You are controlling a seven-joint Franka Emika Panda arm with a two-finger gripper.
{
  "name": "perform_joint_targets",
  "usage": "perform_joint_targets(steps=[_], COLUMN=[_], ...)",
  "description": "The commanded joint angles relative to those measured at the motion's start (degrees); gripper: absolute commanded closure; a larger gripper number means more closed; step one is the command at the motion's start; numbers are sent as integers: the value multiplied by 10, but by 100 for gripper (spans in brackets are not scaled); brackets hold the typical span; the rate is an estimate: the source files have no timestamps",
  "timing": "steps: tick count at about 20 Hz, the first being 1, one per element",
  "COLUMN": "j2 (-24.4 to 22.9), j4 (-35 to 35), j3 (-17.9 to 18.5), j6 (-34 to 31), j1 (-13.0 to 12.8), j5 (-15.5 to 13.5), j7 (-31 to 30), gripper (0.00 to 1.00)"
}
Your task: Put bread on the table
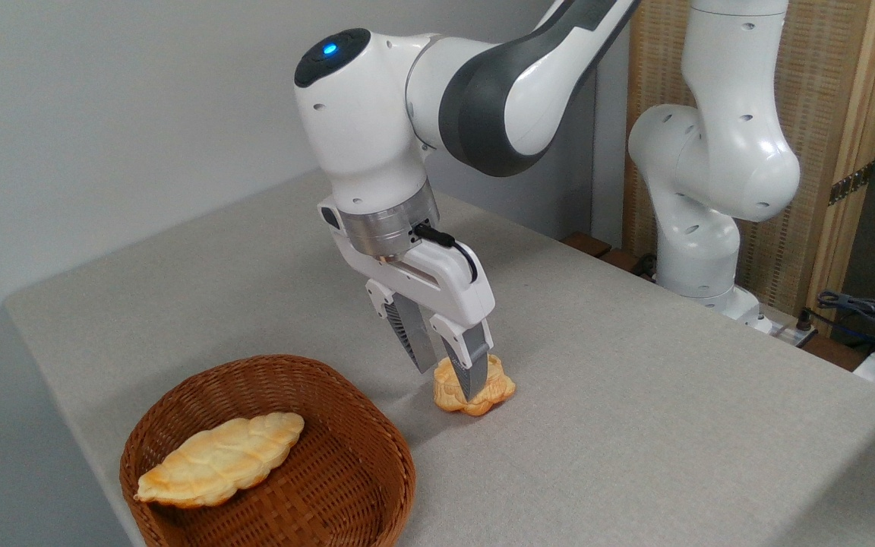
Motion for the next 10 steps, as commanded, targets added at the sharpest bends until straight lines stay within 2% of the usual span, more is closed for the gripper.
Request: perform_joint_targets(steps=[1,5,8,10], j2=[-6,-7,-6,-4], j4=[20,74,78,78], j3=[2,0,-2,-2], j6=[4,6,52,59], j1=[-4,-4,-6,-6], j5=[-9,-21,-21,-22], j7=[10,9,10,10], gripper=[0,0,0,0])
